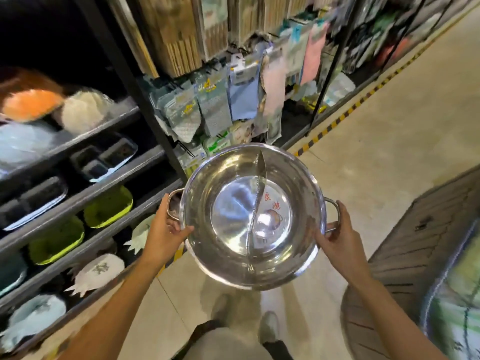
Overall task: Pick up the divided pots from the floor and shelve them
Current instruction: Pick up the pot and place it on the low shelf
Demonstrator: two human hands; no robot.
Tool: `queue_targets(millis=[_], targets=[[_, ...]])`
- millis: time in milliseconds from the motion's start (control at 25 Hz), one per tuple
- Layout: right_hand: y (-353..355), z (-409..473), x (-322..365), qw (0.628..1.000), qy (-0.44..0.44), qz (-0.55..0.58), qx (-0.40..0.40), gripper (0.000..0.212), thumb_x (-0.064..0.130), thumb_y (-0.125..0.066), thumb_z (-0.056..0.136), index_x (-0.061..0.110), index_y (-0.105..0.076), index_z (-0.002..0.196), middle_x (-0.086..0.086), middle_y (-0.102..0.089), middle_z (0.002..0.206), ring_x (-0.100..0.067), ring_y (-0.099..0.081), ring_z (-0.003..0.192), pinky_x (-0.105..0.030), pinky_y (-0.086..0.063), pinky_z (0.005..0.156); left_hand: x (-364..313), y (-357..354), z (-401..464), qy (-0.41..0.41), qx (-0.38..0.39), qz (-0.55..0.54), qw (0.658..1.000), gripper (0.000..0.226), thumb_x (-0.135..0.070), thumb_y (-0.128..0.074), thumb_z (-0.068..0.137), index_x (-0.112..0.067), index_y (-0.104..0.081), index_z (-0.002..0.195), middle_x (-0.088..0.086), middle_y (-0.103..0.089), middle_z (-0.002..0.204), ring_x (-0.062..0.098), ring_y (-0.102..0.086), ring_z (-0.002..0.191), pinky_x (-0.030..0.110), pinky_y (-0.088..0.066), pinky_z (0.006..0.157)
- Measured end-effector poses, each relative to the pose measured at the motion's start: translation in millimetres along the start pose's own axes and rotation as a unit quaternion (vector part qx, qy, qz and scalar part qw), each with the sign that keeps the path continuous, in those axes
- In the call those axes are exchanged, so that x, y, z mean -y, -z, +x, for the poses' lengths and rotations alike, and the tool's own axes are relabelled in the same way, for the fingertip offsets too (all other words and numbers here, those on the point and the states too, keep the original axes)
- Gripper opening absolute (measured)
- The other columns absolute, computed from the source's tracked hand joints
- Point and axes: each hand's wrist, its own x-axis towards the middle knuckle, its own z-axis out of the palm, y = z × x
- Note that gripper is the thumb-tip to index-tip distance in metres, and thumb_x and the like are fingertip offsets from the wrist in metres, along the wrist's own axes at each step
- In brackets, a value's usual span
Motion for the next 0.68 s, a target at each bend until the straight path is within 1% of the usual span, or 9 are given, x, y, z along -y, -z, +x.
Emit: queue_targets(millis=[120, 200, 280, 320, 360, 480, 560, 600, 680], targets=[[-17.5, 18.6, 16.3, 0.996, 0.056, -0.013, 0.066, 0.096, 0.069, -0.066, 0.077, 0.039, -0.017, 0.153, 0.004, -0.067, 0.07, -0.006, -0.065, 0.064, -0.028, -0.048, 0.051, 17.0, 20.3, -48.4, 0.048, -0.081, -0.014, 0.995, 0.106, -0.016, -0.084, 0.073, -0.038, -0.018, 0.153, 0.003, -0.059, 0.086, 0.009, -0.059, 0.072, 0.015, -0.049, 0.054], [-41.4, 24.1, 34.8, 0.988, 0.09, -0.024, 0.126, 0.097, 0.067, -0.068, 0.075, 0.037, -0.019, 0.153, 0.007, -0.067, 0.069, -0.003, -0.066, 0.066, -0.023, -0.044, 0.051, 34.8, 40.8, -83.4, 0.082, -0.127, -0.017, 0.988, 0.107, -0.018, -0.085, 0.072, -0.035, -0.019, 0.154, 0.011, -0.061, 0.103, 0.025, -0.063, 0.087, 0.032, -0.056, 0.067], [-76.0, 19.3, 62.9, 0.975, 0.128, -0.037, 0.181, 0.095, 0.056, -0.075, 0.079, 0.033, -0.022, 0.154, 0.006, -0.068, 0.064, -0.005, -0.067, 0.062, -0.02, -0.044, 0.05, 56.2, 71.9, -129.5, 0.115, -0.184, -0.043, 0.975, 0.107, -0.017, -0.087, 0.07, -0.034, -0.021, 0.153, 0.016, -0.059, 0.126, 0.033, -0.062, 0.106, 0.049, -0.056, 0.084], [-95.5, 14.9, 79.2, 0.966, 0.148, -0.047, 0.205, 0.093, 0.05, -0.078, 0.081, 0.031, -0.024, 0.154, 0.005, -0.068, 0.063, -0.007, -0.067, 0.06, -0.024, -0.046, 0.052, 67.6, 86.9, -156.7, 0.132, -0.221, -0.046, 0.965, 0.107, -0.019, -0.087, 0.069, -0.034, -0.023, 0.153, 0.015, -0.059, 0.129, 0.033, -0.061, 0.108, 0.049, -0.054, 0.088], [-115.6, 7.3, 97.5, 0.956, 0.17, -0.058, 0.232, 0.092, 0.048, -0.078, 0.081, 0.032, -0.024, 0.154, 0.004, -0.069, 0.062, -0.008, -0.068, 0.06, -0.029, -0.049, 0.054, 80.6, 101.0, -186.4, 0.148, -0.262, -0.044, 0.953, 0.109, -0.023, -0.089, 0.067, -0.033, -0.024, 0.153, 0.013, -0.062, 0.124, 0.031, -0.062, 0.104, 0.045, -0.054, 0.086], [-174.6, -34.8, 152.9, 0.917, 0.226, -0.081, 0.318, 0.096, 0.053, -0.079, 0.079, 0.04, -0.021, 0.154, 0.008, -0.072, 0.067, -0.003, -0.068, 0.062, -0.034, -0.056, 0.06, 118.1, 140.2, -273.3, 0.184, -0.357, -0.058, 0.914, 0.109, -0.029, -0.089, 0.062, -0.031, -0.027, 0.152, 0.0, -0.062, 0.088, 0.02, -0.059, 0.077, 0.025, -0.05, 0.066], [-213.5, -72.2, 186.1, 0.886, 0.277, -0.088, 0.361, 0.095, 0.05, -0.082, 0.077, 0.036, -0.027, 0.154, 0.014, -0.072, 0.076, 0.0, -0.069, 0.068, -0.03, -0.056, 0.062, 141.5, 162.9, -330.4, 0.21, -0.396, -0.073, 0.891, 0.106, -0.03, -0.09, 0.063, -0.032, -0.03, 0.151, 0.004, -0.059, 0.083, 0.021, -0.059, 0.074, 0.024, -0.049, 0.065], [-232.2, -94.1, 201.1, 0.872, 0.302, -0.1, 0.373, 0.096, 0.049, -0.082, 0.077, 0.033, -0.029, 0.154, 0.015, -0.071, 0.078, -0.001, -0.069, 0.068, -0.026, -0.053, 0.059, 152.3, 173.7, -358.0, 0.214, -0.417, -0.077, 0.88, 0.105, -0.035, -0.09, 0.061, -0.034, -0.032, 0.149, 0.005, -0.059, 0.084, 0.022, -0.059, 0.074, 0.025, -0.05, 0.066], [-277.6, -151.8, 234.6, 0.837, 0.345, -0.119, 0.408, 0.099, 0.049, -0.082, 0.076, 0.032, -0.027, 0.156, 0.01, -0.073, 0.075, -0.002, -0.068, 0.064, -0.024, -0.049, 0.055, 179.7, 199.6, -424.3, 0.217, -0.473, -0.083, 0.85, 0.104, -0.048, -0.09, 0.055, -0.047, -0.034, 0.142, 0.003, -0.058, 0.082, 0.018, -0.058, 0.069, 0.02, -0.048, 0.063]])
